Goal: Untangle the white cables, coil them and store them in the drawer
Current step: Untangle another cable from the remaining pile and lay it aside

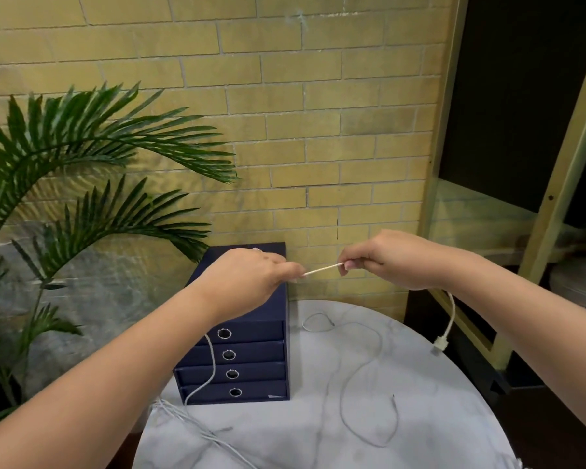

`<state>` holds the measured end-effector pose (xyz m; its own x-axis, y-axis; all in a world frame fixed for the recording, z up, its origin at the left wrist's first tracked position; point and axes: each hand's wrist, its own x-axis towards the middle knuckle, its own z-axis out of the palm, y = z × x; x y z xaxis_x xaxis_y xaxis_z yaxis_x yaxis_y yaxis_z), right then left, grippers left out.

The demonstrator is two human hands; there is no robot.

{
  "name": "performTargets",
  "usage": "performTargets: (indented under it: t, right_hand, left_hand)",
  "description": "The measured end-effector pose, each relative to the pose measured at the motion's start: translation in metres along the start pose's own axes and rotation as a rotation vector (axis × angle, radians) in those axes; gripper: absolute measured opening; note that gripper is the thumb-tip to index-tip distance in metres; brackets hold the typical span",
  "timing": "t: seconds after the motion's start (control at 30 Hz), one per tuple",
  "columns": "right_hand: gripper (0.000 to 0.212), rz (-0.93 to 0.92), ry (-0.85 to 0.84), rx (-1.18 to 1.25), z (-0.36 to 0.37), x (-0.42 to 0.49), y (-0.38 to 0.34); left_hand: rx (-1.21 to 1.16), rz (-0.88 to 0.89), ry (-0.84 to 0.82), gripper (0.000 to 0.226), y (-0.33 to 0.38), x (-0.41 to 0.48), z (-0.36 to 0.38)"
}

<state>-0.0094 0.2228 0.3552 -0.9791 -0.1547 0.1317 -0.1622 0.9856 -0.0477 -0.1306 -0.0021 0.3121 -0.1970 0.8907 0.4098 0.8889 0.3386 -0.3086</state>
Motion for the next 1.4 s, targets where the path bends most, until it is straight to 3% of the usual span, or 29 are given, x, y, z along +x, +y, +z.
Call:
performTargets:
  t: [0.07,0.17,0.4,0.57,0.77,1.0,1.2,1.27,1.33,1.4]
  right_hand:
    - [0.026,0.009,0.007,0.027,-0.001,0.002,-0.002]
    - [0.027,-0.004,0.028,0.055,0.001,0.008,-0.006]
    - [0.027,-0.008,0.042,0.075,0.000,0.011,-0.009]
    - [0.026,-0.016,0.059,0.100,0.000,0.009,-0.011]
    - [0.026,0.011,0.061,0.118,0.004,0.004,0.000]
    - [0.026,0.044,0.092,0.114,0.007,-0.003,0.010]
    - [0.025,0.035,0.118,0.159,0.011,0.003,0.002]
    - [0.024,0.046,0.127,0.166,0.011,0.002,0.001]
    - [0.024,0.074,0.151,0.166,0.008,-0.001,0.004]
    - [0.024,0.106,0.175,0.171,0.002,-0.005,0.008]
  left_hand:
    - [-0.071,-0.092,-0.001,0.033,0.002,-0.001,0.001]
    - [-0.144,-0.168,0.005,0.044,0.010,-0.001,0.006]
    - [-0.331,-0.293,0.143,0.028,0.012,-0.003,0.013]
    - [-0.412,-0.425,0.183,0.038,0.003,-0.012,0.018]
    - [-0.386,-0.522,0.217,0.027,-0.002,-0.022,0.016]
    - [-0.510,-0.547,0.046,0.022,-0.007,-0.024,0.007]
    - [-0.610,-0.598,0.074,0.061,0.015,0.004,-0.002]
    - [-0.642,-0.639,0.143,0.057,0.013,0.009,-0.003]
    - [-0.503,-0.596,0.202,0.029,0.007,0.005,-0.001]
    - [-0.264,-0.438,0.220,0.028,-0.002,-0.004,0.005]
